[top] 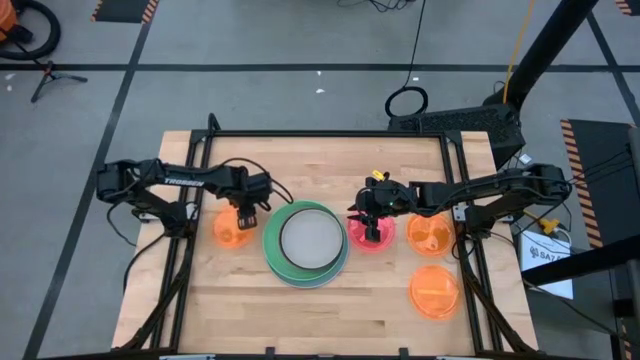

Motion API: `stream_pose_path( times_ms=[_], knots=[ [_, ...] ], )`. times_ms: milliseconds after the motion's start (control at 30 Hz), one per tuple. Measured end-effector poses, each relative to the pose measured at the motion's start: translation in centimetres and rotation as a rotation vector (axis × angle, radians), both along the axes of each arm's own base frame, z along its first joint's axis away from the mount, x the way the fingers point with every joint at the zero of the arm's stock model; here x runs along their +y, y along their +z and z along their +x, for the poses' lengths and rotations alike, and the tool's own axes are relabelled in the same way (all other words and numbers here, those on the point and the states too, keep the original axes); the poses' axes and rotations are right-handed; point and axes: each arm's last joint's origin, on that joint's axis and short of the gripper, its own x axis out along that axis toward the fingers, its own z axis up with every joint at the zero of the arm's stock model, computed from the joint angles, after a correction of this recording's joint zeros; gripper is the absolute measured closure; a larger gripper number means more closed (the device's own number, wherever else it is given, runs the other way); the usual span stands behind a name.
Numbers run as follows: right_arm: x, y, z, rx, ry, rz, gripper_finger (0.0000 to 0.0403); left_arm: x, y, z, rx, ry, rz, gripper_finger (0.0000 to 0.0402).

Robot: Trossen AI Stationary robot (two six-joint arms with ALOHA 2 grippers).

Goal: Stack plastic plates
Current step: Stack the top left transparent orange plate on top of the white plate

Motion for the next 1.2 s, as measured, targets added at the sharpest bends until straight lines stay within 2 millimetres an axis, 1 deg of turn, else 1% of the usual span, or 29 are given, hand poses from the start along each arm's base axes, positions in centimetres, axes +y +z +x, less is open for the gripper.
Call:
stream_pose_path(
  times_ms=[233, 367, 533, 900, 1033, 1100, 1200],
  knots=[
    [0.0, 0.0, 0.0, 0.0, 0.0, 0.0, 0.0305, 1.1, 0.1, 0.5, -0.076, 0.04, 0.058, 0.0245],
    [0.0, 0.0, 0.0, 0.0, -0.001, 0.001, 0.0305, 1.4, 0.1, 0.4, -0.065, -0.028, 0.052, 0.0245],
    [0.0, 0.0, 0.0, 0.0, -0.002, 0.004, 0.0305, 1.2, 0.1, 0.3, -0.069, -0.126, -0.01, 0.0245],
    [0.0, 0.0, 0.0, 0.0, -0.002, 0.003, 0.0305, 1.0, 0.0, -0.1, -0.023, -0.129, -0.025, 0.0245],
    [0.0, 0.0, 0.0, 0.0, -0.002, 0.003, 0.0305, 1.7, 0.5, 0.1, 0.003, -0.045, 0.102, 0.0245],
    [0.0, 0.0, 0.0, 0.0, -0.002, 0.003, 0.0305, 2.3, 1.2, 0.4, -0.003, 0.006, 0.164, 0.0245],
    [0.0, 0.0, 0.0, 0.0, -0.002, 0.003, 0.0305, 3.2, 2.5, 1.0, -0.036, 0.048, 0.191, 0.0245]
  ],
)
